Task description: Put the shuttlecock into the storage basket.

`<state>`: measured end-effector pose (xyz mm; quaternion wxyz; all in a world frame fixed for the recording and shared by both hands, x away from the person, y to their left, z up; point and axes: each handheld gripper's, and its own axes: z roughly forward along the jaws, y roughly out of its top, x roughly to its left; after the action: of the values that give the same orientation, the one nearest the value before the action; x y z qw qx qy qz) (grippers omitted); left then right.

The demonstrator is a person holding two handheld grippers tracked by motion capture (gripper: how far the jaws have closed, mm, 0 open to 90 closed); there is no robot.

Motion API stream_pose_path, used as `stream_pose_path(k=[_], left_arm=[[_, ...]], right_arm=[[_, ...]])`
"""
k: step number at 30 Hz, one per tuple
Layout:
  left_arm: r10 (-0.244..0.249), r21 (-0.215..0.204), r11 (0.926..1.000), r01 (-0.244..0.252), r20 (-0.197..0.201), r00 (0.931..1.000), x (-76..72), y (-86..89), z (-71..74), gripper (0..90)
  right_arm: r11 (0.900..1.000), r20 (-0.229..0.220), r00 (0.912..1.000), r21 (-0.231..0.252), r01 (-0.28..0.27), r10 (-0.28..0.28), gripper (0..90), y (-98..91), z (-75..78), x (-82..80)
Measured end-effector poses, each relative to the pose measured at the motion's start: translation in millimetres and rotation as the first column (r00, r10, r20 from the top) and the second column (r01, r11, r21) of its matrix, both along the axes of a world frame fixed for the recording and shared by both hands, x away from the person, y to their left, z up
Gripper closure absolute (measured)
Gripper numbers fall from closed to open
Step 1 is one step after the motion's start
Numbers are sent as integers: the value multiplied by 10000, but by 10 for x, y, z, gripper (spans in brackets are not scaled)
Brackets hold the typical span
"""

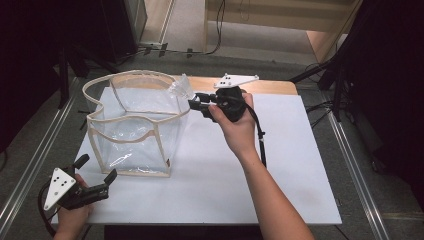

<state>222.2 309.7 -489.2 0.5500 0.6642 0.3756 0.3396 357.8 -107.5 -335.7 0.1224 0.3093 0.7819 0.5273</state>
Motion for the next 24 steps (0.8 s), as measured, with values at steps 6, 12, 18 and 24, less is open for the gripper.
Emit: stream_pose_path(k=[6, 12, 18, 24], left_arm=[[6, 12, 10000, -6, 1, 10000, 1, -1, 0, 21], [-6, 21, 10000, 6, 2, 10000, 2, 0, 1, 21], [-20, 10, 10000, 20, 10, 10000, 2, 1, 1, 21], [-19, -27, 10000, 19, 2, 10000, 1, 2, 0, 21]], right_arm=[[9999, -55, 9999, -57, -109, 109, 618, 74, -16, 22], [9999, -178, 9997, -41, -158, 157, 618, 149, -25, 46], [9998, -217, 9998, -192, -36, 31, 611, 228, -51, 61], [9995, -73, 9996, 133, -270, 271, 389, 159, -23, 42]])
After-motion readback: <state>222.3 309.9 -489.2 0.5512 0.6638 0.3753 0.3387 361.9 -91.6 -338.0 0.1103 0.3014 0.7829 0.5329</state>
